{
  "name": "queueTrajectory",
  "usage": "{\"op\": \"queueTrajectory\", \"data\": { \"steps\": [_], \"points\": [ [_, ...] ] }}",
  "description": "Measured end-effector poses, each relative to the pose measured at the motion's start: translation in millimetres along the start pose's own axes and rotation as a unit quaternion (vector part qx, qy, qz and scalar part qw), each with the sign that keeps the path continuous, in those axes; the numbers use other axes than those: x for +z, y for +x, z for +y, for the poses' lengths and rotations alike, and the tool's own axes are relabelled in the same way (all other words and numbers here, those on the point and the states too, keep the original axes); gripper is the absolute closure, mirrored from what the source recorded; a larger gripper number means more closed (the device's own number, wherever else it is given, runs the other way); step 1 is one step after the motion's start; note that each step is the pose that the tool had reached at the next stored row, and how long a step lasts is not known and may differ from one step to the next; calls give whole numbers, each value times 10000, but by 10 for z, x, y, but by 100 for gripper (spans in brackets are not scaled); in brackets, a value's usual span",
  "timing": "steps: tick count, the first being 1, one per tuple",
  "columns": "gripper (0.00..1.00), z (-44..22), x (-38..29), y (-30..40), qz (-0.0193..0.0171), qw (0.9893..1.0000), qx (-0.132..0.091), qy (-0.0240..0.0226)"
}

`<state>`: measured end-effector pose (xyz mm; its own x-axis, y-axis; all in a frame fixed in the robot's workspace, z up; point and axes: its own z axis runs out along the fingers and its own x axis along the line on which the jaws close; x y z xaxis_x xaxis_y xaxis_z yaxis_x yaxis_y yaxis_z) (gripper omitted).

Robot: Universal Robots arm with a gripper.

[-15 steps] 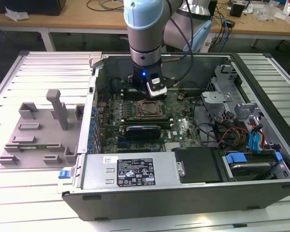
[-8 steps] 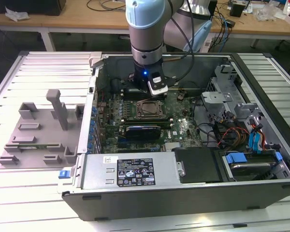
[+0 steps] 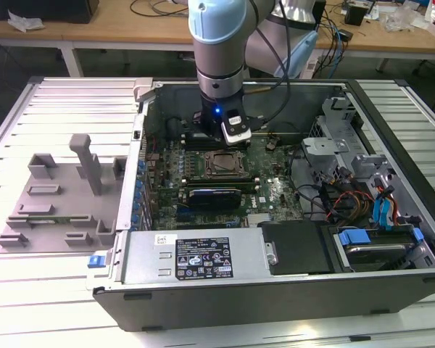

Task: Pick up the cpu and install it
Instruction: 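Install the first cpu locking lever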

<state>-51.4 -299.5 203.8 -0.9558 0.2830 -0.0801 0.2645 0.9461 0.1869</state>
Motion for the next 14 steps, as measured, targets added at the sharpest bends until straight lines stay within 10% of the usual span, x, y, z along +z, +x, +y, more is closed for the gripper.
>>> {"op": "queueTrajectory", "data": {
  "steps": [10,14],
  "points": [
    [89,27,55,13,-42,9999,34,122],
    [89,54,-90,1,-44,9999,32,129]
  ]
}}
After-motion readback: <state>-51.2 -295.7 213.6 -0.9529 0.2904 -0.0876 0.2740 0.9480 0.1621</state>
